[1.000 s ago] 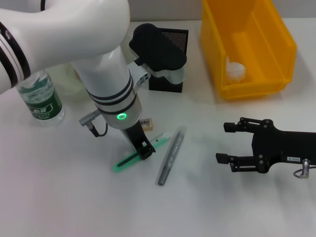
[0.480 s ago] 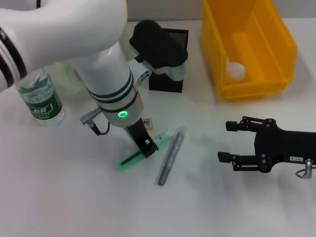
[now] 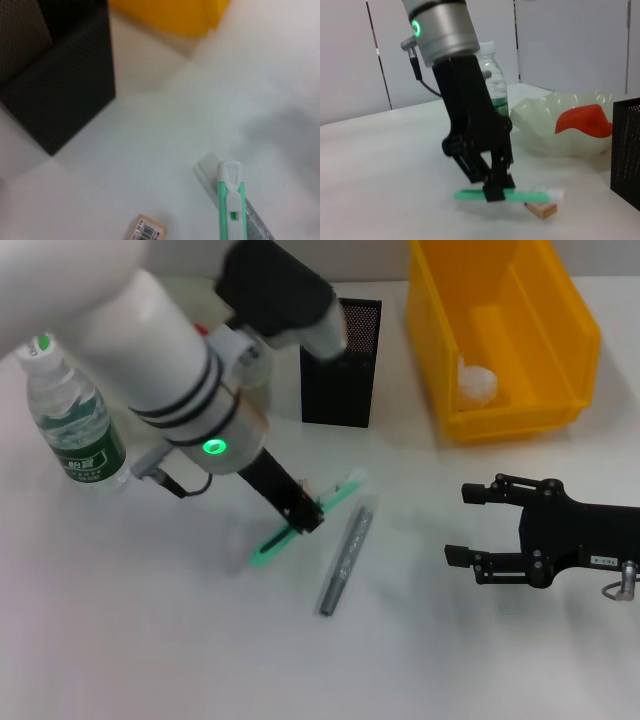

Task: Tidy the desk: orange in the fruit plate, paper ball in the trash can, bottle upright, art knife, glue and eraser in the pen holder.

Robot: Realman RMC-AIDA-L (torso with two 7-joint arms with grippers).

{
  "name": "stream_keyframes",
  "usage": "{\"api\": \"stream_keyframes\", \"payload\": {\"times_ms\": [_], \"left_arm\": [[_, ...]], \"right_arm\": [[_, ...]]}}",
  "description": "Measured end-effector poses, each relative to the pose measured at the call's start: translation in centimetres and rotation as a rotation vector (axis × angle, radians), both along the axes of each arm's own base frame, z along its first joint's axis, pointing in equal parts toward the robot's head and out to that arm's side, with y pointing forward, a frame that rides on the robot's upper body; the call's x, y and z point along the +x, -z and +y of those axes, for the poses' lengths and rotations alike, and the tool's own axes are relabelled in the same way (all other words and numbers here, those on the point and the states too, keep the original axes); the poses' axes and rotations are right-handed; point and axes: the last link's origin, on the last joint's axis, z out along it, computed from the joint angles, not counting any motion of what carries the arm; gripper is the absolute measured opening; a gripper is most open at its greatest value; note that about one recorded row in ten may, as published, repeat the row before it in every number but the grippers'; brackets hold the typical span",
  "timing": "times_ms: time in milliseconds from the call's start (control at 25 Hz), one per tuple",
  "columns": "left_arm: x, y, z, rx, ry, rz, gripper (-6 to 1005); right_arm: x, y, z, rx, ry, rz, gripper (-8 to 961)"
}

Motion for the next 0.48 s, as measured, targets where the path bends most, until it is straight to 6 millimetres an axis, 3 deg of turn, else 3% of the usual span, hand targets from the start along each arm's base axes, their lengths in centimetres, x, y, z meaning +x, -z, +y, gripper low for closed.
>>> {"api": "stream_keyframes", "payload": {"times_ms": [480], "left_arm": [[-0.8,-4.7,-0.3,-0.01,0.037,-0.602,206]], "right_arm": [[0.0,0.0,0.0,-0.006,0.018,0.005,816]]}}
